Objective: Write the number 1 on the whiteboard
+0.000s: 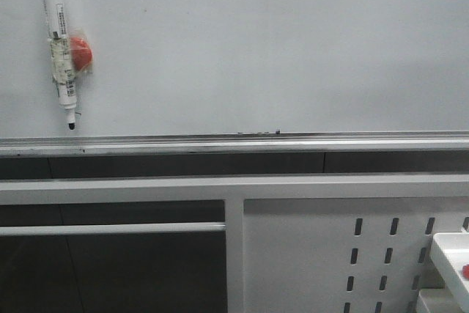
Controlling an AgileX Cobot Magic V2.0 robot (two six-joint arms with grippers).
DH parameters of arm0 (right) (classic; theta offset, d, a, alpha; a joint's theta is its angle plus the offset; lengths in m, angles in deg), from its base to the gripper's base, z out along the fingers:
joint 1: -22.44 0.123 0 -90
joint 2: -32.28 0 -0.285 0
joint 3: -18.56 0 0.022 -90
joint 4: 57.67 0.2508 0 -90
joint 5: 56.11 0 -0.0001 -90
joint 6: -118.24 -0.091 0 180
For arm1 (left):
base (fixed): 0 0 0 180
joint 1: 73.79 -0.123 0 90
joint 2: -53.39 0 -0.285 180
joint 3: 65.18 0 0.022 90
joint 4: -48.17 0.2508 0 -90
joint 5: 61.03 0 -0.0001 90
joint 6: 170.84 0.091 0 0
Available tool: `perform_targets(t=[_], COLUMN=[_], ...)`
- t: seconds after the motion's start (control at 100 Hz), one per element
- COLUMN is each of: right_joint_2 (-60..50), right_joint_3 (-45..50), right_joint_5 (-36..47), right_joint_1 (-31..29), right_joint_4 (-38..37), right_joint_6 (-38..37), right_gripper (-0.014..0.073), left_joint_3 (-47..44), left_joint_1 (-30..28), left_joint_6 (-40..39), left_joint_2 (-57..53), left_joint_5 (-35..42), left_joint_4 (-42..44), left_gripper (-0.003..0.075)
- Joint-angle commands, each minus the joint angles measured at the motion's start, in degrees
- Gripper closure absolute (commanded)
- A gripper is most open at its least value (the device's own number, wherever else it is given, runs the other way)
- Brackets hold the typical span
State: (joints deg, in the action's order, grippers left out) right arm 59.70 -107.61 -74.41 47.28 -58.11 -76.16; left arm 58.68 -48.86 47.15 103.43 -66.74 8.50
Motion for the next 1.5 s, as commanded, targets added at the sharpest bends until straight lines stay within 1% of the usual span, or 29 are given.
perform_targets(t=[0.0,0.17,0.24,0.33,0.41,0.81,1.01,1.13,1.21,1.38,1.49], right_joint_2=[0.8,0.8,0.8,0.8,0.8,0.8,0.8,0.8,0.8,0.8,0.8], right_joint_3=[-2.1,-2.1,-2.1,-2.1,-2.1,-2.1,-2.1,-2.1,-2.1,-2.1,-2.1], right_joint_5=[4.2,4.2,4.2,4.2,4.0,2.9,2.9,2.9,2.9,2.9,2.9], right_joint_1=[0.1,0.1,0.1,0.1,0.1,0.1,0.1,0.1,0.1,0.1,0.1], right_joint_4=[-1.0,-1.8,-1.9,-1.9,-1.9,-1.9,-1.9,-1.9,-1.9,-1.9,-1.9], right_joint_6=[0.8,0.8,0.8,0.8,0.8,0.8,0.8,0.8,0.8,0.8,0.8], right_gripper=[0.0244,0.0244,0.0244,0.0244,0.0244,0.0244,0.0244,0.0244,0.0244,0.0244,0.0244], left_joint_3=[2.0,2.0,2.0,2.2,3.0,9.0,9.2,9.3,9.5,10.4,10.7], left_joint_1=[3.6,10.9,13.3,15.3,15.8,15.9,15.9,15.9,15.9,15.6,15.5], left_joint_6=[0.1,0.1,0.1,0.1,0.1,0.1,0.1,0.0,-1.6,-2.2,-2.2], left_joint_2=[3.5,11.7,15.0,18.6,20.8,28.2,30.6,31.1,31.2,31.2,31.2], left_joint_5=[8.4,20.8,24.7,27.7,28.4,29.5,33.9,35.1,35.7,36.1,36.9], left_joint_4=[-1.1,-2.6,-5.2,-10.2,-13.0,-14.8,-15.7,-15.9,-15.9,-15.8,-15.3], left_gripper=[0.0359,0.0359,0.0359,0.0359,0.0359,0.0363,0.0363,0.0363,0.0367,0.0398,0.0445])
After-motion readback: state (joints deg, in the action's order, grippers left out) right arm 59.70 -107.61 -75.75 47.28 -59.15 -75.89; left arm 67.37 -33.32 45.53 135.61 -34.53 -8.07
